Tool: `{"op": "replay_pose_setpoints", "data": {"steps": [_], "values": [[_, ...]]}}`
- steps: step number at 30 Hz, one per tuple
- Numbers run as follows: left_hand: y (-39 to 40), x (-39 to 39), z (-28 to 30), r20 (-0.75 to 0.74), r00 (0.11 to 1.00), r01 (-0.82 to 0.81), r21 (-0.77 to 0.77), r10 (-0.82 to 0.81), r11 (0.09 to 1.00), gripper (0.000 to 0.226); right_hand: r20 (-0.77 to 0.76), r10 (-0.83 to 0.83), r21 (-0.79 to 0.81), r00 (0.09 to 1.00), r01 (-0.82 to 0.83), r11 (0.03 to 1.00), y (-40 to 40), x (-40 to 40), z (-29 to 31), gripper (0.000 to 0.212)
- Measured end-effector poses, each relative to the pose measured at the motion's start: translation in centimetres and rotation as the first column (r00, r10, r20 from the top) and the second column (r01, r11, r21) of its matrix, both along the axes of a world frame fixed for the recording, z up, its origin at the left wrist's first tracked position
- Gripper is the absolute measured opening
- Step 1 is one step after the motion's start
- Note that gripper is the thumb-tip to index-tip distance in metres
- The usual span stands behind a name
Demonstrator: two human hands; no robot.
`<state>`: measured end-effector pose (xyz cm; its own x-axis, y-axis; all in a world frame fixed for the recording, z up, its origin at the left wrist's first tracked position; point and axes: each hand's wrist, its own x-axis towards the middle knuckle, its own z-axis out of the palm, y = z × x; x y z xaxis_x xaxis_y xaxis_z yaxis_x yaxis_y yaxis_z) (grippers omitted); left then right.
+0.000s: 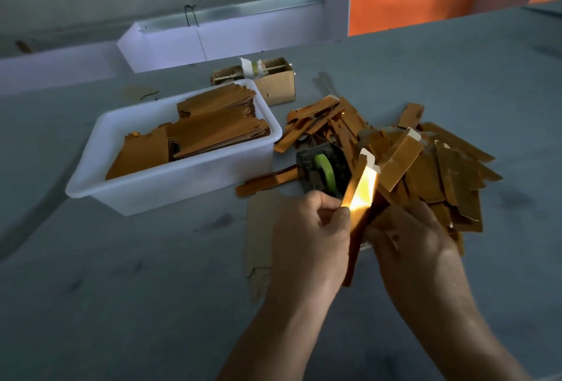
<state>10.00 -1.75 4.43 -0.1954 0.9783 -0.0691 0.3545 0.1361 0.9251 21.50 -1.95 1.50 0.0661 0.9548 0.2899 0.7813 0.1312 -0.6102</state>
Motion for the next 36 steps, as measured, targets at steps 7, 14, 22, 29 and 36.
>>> {"op": "replay_pose_setpoints", "data": {"steps": [7, 14, 22, 29, 36], "values": [[-0.5, -1.1, 0.6, 0.35, 0.936, 0.077, -0.119, -0.031, 0.99, 0.006, -0.651, 0.199, -0.1, 0.732, -0.343, 0.934, -0.4, 2.0, 3.3, 0.012], [-1.4, -1.3, 0.4, 0.378, 0.925, 0.082, -0.104, -0.037, 0.991, 0.008, -0.498, 0.29, -0.068, 0.817, -0.371, 0.926, -0.4, 1.4, 3.2, 0.025], [-1.9, -1.2, 0.6, 0.32, 0.943, 0.112, -0.056, -0.089, 0.992, 0.01, -0.342, 0.207, -0.089, 0.917, -0.251, 0.964, -0.2, 1.0, 3.4, 0.03], [-1.9, -1.5, 0.4, 0.333, 0.938, 0.134, -0.103, -0.093, 0.986, 0.014, -0.246, 0.171, -0.123, 0.954, -0.206, 0.971, -0.2, 0.6, 3.6, 0.026], [-2.2, -1.5, -0.2, 0.382, 0.921, 0.106, -0.068, -0.072, 0.992, 0.014, -0.183, 0.143, -0.152, 0.973, -0.172, 0.973, -0.6, 0.0, 3.8, 0.026]]}}
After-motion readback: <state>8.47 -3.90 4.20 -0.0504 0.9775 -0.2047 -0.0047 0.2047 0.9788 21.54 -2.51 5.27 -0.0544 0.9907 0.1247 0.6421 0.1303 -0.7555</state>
